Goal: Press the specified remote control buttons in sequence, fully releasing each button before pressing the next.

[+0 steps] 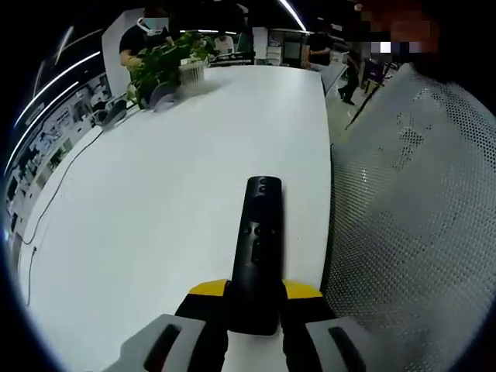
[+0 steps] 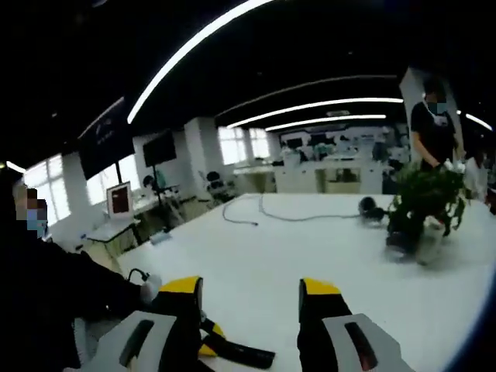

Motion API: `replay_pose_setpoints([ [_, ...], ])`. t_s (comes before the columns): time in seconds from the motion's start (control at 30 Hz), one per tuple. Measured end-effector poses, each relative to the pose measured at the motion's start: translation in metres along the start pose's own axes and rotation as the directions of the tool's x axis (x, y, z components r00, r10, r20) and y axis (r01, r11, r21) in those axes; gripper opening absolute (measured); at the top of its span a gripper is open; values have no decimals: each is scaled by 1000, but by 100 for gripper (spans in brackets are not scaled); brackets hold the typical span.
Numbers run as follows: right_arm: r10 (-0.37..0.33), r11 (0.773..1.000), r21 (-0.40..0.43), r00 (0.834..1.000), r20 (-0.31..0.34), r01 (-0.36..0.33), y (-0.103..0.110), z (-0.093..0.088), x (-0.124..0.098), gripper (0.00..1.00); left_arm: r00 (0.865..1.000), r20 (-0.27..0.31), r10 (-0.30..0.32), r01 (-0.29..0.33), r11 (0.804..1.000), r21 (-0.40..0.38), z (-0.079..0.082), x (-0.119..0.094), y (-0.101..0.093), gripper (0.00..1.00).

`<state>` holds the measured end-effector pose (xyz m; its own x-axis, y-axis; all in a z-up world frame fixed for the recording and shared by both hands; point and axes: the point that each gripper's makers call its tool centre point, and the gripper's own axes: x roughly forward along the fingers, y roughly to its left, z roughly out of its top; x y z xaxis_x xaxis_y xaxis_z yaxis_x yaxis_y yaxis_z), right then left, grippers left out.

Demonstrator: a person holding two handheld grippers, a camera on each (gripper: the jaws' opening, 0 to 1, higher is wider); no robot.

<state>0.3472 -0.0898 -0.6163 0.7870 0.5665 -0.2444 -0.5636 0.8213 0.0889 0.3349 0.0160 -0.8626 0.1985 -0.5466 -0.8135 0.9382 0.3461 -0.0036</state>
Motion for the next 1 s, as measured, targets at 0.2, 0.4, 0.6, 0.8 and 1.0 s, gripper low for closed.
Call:
replay_pose_setpoints([
  [0.2,-167,985,-51,983,-80,163,-15,-36,-12,82,999,-18,-39,40,998,56,2,2,6,24],
  [0.4,-265,958,-129,963,-57,256,-25,-41,-4,85,996,-51,-77,83,990,115,2,3,10,24],
  [0.6,-297,951,-115,953,-64,288,-32,-46,-1,87,994,-53,-101,107,984,145,3,4,15,23],
  [0.8,-300,949,-150,940,-160,277,-32,-65,5,85,993,-80,-93,105,981,166,8,7,26,23],
  [1.0,-282,955,-160,933,-222,250,-29,-78,8,85,991,-86,-102,116,975,190,16,14,51,23],
])
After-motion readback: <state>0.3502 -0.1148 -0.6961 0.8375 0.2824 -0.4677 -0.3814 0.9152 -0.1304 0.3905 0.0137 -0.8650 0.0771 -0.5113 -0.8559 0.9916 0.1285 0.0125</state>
